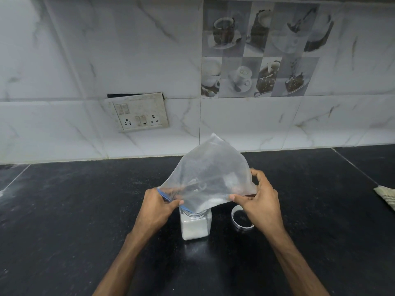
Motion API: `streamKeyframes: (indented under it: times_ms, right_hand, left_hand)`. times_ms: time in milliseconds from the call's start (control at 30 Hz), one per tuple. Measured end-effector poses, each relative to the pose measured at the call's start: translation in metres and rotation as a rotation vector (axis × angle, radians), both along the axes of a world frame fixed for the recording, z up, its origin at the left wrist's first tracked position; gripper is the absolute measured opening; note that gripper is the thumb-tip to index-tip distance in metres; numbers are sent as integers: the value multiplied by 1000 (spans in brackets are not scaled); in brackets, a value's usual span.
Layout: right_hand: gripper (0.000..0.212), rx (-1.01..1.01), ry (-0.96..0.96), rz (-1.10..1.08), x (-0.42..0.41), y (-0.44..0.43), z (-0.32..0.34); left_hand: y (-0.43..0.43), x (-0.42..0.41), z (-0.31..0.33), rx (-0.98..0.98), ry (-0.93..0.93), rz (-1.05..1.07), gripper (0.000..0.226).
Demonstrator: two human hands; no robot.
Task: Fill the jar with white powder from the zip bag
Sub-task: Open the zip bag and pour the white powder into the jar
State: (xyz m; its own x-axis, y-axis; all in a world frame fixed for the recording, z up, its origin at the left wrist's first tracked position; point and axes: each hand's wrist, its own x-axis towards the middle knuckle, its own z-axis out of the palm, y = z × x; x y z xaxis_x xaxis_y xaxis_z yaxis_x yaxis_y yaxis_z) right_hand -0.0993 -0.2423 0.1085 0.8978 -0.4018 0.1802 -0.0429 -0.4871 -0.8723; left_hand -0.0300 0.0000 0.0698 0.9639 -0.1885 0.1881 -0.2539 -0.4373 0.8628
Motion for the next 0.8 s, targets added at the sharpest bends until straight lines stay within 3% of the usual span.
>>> streamKeyframes:
  times_ms: [267, 800]
  right_hand:
    - [45, -67, -44, -56, 2, -1, 0]
    - [58, -12, -78, -61, 1, 2, 2]
  left_hand:
    - [0, 2, -2, 6, -2, 12, 29]
    - [-4, 1, 3, 27, 9, 30, 29]
